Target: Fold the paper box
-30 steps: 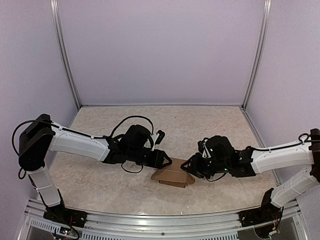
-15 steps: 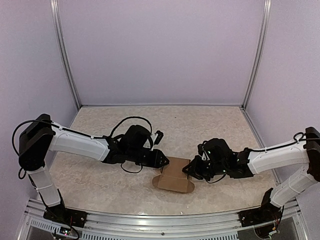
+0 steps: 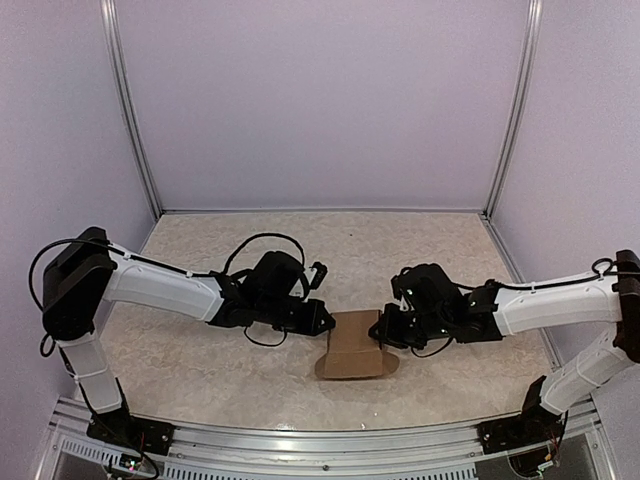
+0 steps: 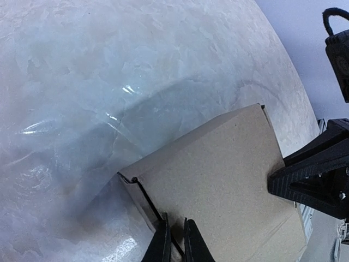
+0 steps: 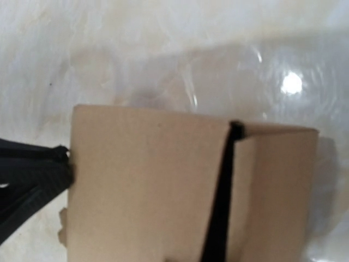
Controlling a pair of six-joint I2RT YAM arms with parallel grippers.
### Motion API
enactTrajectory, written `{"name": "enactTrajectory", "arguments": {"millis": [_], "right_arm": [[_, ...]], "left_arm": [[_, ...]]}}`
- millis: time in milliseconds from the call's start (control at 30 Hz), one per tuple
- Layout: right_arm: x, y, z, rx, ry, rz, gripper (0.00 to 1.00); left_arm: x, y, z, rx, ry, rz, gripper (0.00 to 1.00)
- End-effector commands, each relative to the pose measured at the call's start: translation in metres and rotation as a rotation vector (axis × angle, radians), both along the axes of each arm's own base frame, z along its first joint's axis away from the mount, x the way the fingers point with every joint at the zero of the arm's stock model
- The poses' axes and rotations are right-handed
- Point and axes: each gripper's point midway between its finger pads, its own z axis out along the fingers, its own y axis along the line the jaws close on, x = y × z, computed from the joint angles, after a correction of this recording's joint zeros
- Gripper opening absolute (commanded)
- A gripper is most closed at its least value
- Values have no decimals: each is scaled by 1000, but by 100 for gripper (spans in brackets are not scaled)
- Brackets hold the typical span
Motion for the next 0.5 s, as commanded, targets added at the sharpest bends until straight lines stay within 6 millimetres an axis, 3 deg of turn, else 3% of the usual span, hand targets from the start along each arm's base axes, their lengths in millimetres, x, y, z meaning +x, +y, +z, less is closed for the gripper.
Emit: {"name": "enactTrajectory", "arguments": {"millis": [0,100,467], "right_arm": [[12,-4,-4,-139,-67,42,14],[16,-3,0,-168,-89,54,23],[34,-13,29,-283,-197,46,29]], "left_arm": [[-20,-6,-21,68,45,-76,8],[-19,-7,-22,80,41,-76,8],[-18,-9,-28,110,54,-86,7]]}}
